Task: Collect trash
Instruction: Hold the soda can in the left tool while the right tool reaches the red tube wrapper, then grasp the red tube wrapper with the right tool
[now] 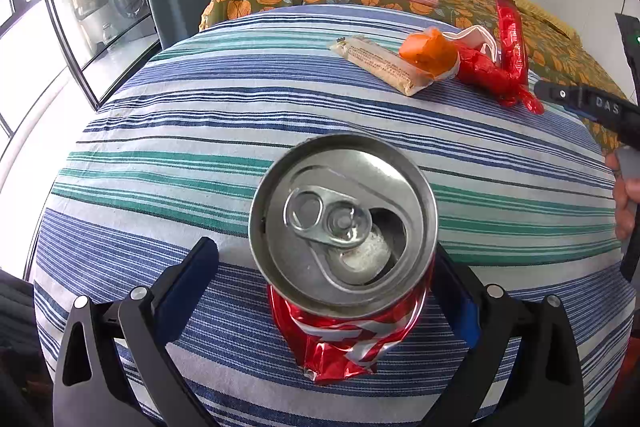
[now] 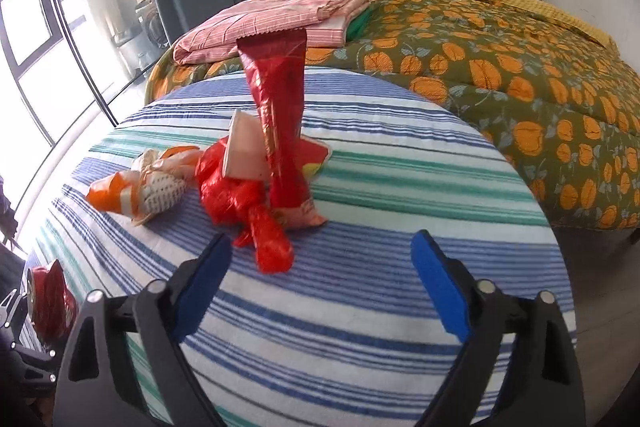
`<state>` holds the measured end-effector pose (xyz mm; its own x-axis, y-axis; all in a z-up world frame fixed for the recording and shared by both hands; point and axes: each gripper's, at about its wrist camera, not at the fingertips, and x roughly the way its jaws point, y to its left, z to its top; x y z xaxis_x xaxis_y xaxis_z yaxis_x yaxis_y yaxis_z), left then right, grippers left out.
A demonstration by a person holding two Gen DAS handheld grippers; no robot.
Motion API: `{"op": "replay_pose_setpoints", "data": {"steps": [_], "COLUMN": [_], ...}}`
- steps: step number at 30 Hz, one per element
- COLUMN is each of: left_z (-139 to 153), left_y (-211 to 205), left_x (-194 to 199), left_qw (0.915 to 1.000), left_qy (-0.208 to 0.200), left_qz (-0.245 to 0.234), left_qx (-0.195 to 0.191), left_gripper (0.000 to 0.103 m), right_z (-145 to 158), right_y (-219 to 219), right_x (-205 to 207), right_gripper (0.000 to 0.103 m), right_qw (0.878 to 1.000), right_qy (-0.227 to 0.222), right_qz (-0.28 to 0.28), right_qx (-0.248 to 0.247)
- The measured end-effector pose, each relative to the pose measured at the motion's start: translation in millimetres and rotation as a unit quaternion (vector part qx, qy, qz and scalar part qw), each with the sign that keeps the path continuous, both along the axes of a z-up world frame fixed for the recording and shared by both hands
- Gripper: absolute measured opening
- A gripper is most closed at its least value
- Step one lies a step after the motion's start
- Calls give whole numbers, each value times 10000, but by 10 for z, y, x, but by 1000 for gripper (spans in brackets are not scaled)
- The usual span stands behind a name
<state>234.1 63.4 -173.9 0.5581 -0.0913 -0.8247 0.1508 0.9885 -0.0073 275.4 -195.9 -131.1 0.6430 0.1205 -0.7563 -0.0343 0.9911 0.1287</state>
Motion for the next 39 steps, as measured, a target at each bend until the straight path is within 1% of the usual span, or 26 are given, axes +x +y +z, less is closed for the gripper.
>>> {"op": "replay_pose_setpoints", "data": {"steps": [2, 3, 5, 7, 8, 9, 12, 14, 16, 18, 19, 20, 21, 23, 24, 25, 26, 28, 29, 30, 32, 34, 37, 39], "left_z": [0, 0, 0, -2, -2, 0, -1, -2, -2, -2, -1, -2, -1, -1, 0, 0, -2, -5, 0, 16, 47, 58, 77, 92], "left_y": [0, 1, 1, -2, -4, 3, 2, 0, 1, 0, 1, -1, 1, 0, 2, 3, -2, 6, 19, 55, 175, 282, 315, 266], "left_x": [0, 0, 0, 1, 1, 1, 2, 2, 3, 3, 3, 3, 2, 2, 2, 2, 3, 7, 4, -7, -48, -113, -165, -166], "left_qw": [10000, 10000, 10000, 10000, 10000, 10000, 10000, 10000, 10000, 10000, 10000, 10000, 10000, 10000, 10000, 10000, 10000, 10000, 9999, 9992, 9951, 9920, 9923, 9925], "left_qy": [0, 0, 1, 1, 1, 1, 1, 2, 2, 2, 2, 2, 2, 3, 3, 3, 4, 6, -1, -18, -34, -25, -35, -51], "left_qz": [0, 0, 0, 0, 0, -1, -1, -1, -1, -1, -1, -1, -1, -1, -1, -1, -2, -26, -91, -227, -506, -675, -732, -796], "left_qx": [0, 1, 1, -1, -2, -1, -2, -2, -2, -1, -2, -2, -1, 0, 0, -1, -6, -47, -124, -327, -851, -1068, -996, -923], "left_gripper": [97, 97, 97, 97, 97, 97, 97, 98, 97, 98, 98, 97, 97, 98, 98, 98, 97, 98, 98, 98, 98, 98, 98, 98], "right_z": [33, 48, 42, -16, -47, -47, 39, 173, 336, 434, 448, 422, 382, 226, 163, 97, 68, -12, -39, -50, -51, -35, -6, 21], "right_y": [22, 45, 110, 143, 153, 137, 83, 41, 2, 14, 57, 147, 211, 354, 400, 463, 503, 562, 559, 558, 545, 494, 503, 509], "right_x": [134, 203, 348, 446, 491, 482, 365, 244, 92, -58, -125, -248, -339, -542, -603, -655, -688, -750, -752, -779, -888, -968, -1120, -1138], "right_gripper": [69, 64, 58, 43, 29, 17, 14, 14, 14, 14, 14, 14, 14, 14, 14, 14, 17, 31, 43, 46, 46, 46, 46, 46], "right_qw": [9999, 9998, 9996, 9990, 9986, 9985, 9987, 9984, 9967, 9906, 9853, 9756, 9688, 9551, 9528, 9537, 9567, 9648, 9672, 9708, 9754, 9781, 9810, 9821], "right_qy": [-5, -9, 43, 204, 314, 339, 333, 307, 439, 960, 1236, 1660, 1914, 2410, 2502, 2504, 2418, 2176, 2104, 1982, 1779, 1633, 1423, 1316], "right_qz": [132, 199, 270, 377, 401, 420, 356, 369, 451, 718, 940, 1262, 1434, 1597, 1595, 1571, 1552, 1420, 1359, 1283, 1227, 1195, 1288, 1327], "right_qx": [-18, -34, -73, -152, -163, -64, 154, 299, 514, 664, 717, 682, 652, 649, 639, 548, 457, 416, 424, 422, 445, 488, 291, 248]}}
